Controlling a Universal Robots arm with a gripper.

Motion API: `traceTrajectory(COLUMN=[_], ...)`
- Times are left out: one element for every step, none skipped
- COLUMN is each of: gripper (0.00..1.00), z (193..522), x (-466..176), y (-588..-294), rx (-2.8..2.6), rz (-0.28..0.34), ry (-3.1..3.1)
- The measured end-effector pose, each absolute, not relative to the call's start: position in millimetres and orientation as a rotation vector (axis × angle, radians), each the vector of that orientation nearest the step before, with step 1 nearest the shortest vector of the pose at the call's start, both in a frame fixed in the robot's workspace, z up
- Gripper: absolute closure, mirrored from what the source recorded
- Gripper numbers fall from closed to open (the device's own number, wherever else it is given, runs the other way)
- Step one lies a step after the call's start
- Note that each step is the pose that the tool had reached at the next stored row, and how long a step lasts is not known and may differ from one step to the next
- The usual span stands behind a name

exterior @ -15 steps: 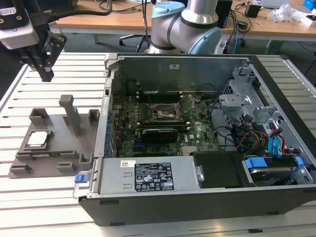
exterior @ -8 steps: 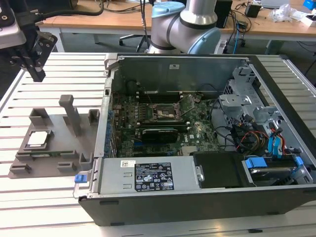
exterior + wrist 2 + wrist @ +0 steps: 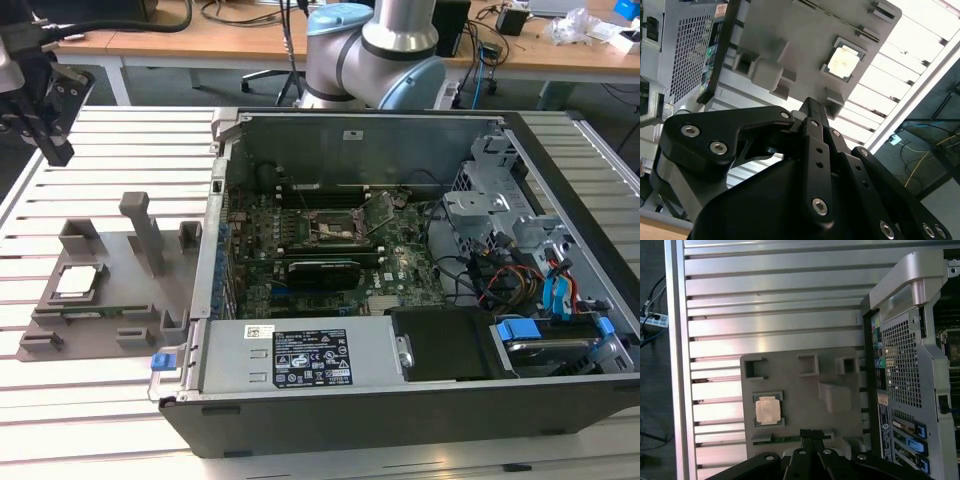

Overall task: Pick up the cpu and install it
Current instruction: 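Reach for the cpu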

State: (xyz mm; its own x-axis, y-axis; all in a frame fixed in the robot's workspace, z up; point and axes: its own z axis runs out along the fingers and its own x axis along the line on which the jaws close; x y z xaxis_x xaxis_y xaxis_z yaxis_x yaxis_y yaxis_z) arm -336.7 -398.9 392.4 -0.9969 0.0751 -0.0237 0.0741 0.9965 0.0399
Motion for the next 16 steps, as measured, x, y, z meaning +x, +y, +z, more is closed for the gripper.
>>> traceTrajectory(gripper=[0.89,0.89,0.89,0.89,0.89,0.89,0.89,0.89,0.89,0.89,0.89,0.89,0.89,0.89,0.89,0.89], z=[392,392,392,392,392,392,392,392,392,392,392,392,392,392,392,392], x=[-338,-339,-341,-342,-344,-346,-347,-349,-351,-352,-355,-359,-362,-364,-366,-368], y=[-399,-399,-399,-399,-399,-399,-399,-399,-399,-399,-399,-399,-399,-399,-399,-399], rx=[0.116,0.116,0.116,0.116,0.116,0.116,0.116,0.117,0.116,0.117,0.116,0.116,0.117,0.116,0.116,0.116], rz=[0.061,0.061,0.061,0.06,0.06,0.06,0.06,0.06,0.06,0.06,0.06,0.06,0.06,0.06,0.06,0.06], ry=[3.114,3.114,3.114,3.114,3.114,3.114,3.114,3.114,3.114,3.114,3.114,3.114,3.114,3.114,3.114,3.114])
